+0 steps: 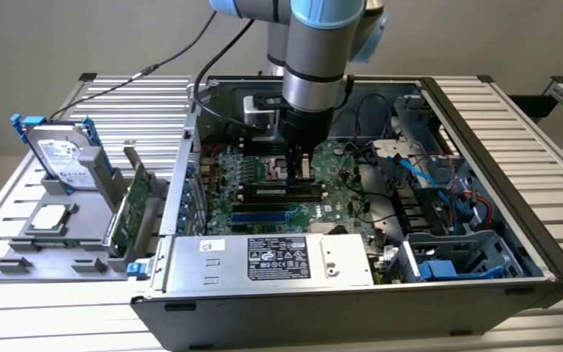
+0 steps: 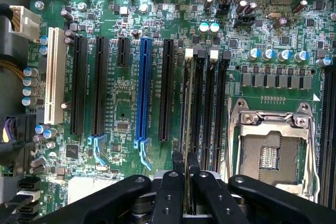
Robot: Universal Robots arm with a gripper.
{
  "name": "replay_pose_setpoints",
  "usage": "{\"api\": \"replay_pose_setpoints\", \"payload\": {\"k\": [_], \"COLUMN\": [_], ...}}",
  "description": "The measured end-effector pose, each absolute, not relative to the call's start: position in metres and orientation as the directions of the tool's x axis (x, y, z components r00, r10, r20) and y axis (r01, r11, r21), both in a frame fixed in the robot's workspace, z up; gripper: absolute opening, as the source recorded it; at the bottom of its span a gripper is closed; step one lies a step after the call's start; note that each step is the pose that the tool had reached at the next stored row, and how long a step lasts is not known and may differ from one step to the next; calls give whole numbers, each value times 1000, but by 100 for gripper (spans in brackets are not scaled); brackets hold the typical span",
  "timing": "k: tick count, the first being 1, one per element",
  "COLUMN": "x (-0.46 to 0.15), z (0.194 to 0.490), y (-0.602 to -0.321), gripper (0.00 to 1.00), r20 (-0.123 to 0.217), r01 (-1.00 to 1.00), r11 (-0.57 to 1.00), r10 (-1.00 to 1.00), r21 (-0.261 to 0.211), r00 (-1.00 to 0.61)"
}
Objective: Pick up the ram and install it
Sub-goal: 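Insert the ram into the slot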
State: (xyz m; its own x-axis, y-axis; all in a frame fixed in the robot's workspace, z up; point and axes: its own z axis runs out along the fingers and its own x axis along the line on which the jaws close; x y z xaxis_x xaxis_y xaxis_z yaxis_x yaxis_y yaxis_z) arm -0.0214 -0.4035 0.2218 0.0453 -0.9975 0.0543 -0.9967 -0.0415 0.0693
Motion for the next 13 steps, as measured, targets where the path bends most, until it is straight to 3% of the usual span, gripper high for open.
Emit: {"api": "replay_pose_setpoints", "payload": {"k": [13], "x": [-22], "z": [218], "y": [-402], "gripper": [14], "r20": [55], "r01": [-997], "r11": [-44], "r10": [-997], "r21": [69], "r00": [48]}}
